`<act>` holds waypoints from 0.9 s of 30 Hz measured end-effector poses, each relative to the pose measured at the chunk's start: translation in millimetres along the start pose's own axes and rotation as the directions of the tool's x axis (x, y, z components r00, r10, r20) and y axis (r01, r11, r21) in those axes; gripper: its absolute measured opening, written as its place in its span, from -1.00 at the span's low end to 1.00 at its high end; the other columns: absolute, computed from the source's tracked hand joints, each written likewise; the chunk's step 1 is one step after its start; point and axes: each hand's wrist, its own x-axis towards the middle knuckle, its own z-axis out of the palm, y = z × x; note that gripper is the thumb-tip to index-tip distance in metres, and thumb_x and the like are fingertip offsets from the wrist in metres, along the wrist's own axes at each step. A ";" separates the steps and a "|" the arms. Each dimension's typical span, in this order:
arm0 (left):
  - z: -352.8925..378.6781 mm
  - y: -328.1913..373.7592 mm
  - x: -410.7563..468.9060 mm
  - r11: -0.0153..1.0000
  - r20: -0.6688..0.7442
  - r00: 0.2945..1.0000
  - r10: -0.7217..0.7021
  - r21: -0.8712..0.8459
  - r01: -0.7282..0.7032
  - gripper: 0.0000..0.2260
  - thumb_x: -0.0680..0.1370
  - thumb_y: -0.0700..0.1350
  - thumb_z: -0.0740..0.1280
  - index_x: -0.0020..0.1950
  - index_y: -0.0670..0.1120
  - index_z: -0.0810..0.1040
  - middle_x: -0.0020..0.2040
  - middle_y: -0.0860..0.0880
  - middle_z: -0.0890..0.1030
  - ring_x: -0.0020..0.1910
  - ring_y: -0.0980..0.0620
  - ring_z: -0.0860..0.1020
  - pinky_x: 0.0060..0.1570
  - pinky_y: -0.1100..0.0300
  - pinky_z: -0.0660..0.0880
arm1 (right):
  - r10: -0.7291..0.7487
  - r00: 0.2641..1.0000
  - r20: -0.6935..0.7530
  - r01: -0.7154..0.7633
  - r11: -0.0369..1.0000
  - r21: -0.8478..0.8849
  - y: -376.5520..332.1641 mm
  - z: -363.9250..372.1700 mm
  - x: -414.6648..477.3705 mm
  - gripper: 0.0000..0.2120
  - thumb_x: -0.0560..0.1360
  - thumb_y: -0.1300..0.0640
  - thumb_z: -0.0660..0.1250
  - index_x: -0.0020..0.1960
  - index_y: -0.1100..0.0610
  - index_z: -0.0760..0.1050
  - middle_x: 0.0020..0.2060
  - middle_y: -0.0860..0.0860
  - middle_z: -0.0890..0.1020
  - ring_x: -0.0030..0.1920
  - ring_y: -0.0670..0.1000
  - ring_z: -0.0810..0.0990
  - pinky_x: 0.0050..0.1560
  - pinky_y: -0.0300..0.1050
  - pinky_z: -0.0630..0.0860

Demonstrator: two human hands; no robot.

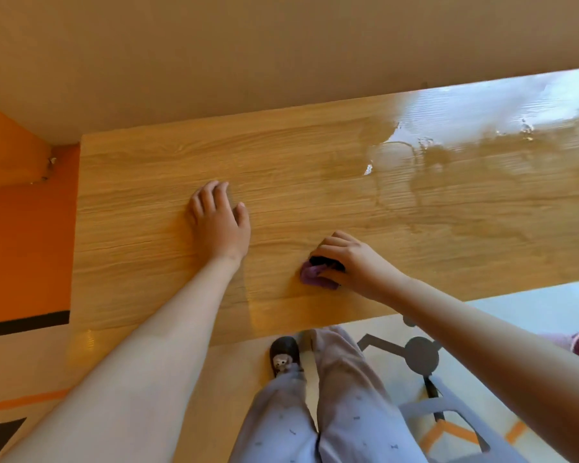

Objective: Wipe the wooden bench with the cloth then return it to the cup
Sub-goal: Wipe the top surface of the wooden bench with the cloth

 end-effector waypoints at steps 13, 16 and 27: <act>-1.3 0.6 0.5 1.000 0.005 1.000 0.020 0.001 -0.020 -0.61 0.57 -0.01 0.17 0.37 -0.12 0.40 0.38 -0.10 0.37 0.35 -0.18 0.29 0.36 -0.10 0.19 | 0.691 0.501 -0.520 -0.638 0.702 0.318 -2.6 15.2 -125.8 -0.88 0.48 0.21 0.39 0.01 0.18 0.57 -0.12 0.01 0.54 -0.05 0.09 0.54 -0.03 -0.17 0.38; -2.5 -0.1 0.3 1.000 0.006 1.000 0.017 -0.006 -0.017 -0.60 0.56 -0.02 0.18 0.36 -0.12 0.40 0.38 -0.11 0.38 0.34 -0.19 0.29 0.35 -0.11 0.19 | 0.718 0.415 -0.558 -0.658 0.661 0.361 -27.7 33.2 -107.0 -0.88 0.49 0.19 0.36 0.02 0.18 0.56 -0.10 0.06 0.56 -0.05 0.07 0.53 -0.04 -0.24 0.36; -4.0 0.7 0.7 1.000 0.015 1.000 0.015 -0.007 -0.015 -0.60 0.56 -0.02 0.19 0.36 -0.13 0.40 0.38 -0.11 0.37 0.34 -0.19 0.29 0.35 -0.10 0.18 | 0.682 0.519 -0.515 -0.588 0.722 0.364 -38.4 39.4 -75.0 -0.90 0.47 0.21 0.39 -0.03 0.20 0.57 -0.14 0.02 0.48 -0.07 0.05 0.49 -0.08 -0.23 0.35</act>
